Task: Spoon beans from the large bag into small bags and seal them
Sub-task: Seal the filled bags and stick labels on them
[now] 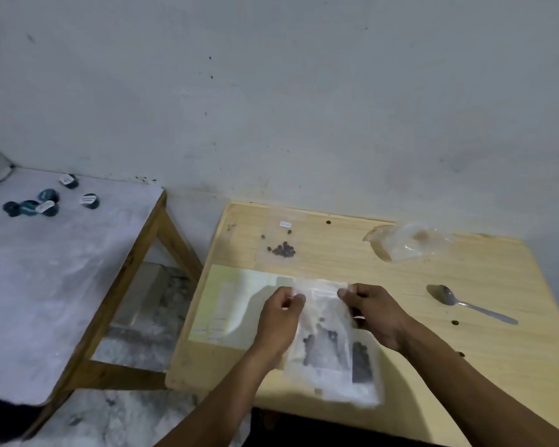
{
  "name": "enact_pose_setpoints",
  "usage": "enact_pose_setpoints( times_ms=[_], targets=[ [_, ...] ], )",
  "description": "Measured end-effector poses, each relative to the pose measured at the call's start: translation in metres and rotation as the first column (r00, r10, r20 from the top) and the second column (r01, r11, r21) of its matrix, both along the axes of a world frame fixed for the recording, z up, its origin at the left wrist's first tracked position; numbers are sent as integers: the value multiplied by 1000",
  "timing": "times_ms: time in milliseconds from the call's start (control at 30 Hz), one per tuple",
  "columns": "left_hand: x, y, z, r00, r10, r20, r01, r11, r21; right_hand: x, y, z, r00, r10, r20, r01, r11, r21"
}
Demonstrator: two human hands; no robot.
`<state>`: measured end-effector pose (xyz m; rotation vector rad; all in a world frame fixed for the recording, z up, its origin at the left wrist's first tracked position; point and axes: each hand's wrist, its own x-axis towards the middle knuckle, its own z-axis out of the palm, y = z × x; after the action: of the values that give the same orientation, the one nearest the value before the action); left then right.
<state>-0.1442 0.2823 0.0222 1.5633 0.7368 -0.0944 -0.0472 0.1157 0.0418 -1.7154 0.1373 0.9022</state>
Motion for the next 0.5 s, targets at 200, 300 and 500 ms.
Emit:
enact_pose_setpoints(
  times_ms=[200, 300, 500],
  targets=[
    [-34, 53, 11, 963, 253, 90, -254, 967, 2, -10, 70, 9, 994, 106, 34, -109, 987, 114],
    [-61, 83, 16, 903, 425, 61, -419, 903, -97, -23, 106, 2, 990, 132, -41, -125, 982, 142],
    [-121, 135, 27, 693, 718, 69, -711, 696, -98, -55, 161, -28, 729, 592, 344, -519, 806, -285]
  ],
)
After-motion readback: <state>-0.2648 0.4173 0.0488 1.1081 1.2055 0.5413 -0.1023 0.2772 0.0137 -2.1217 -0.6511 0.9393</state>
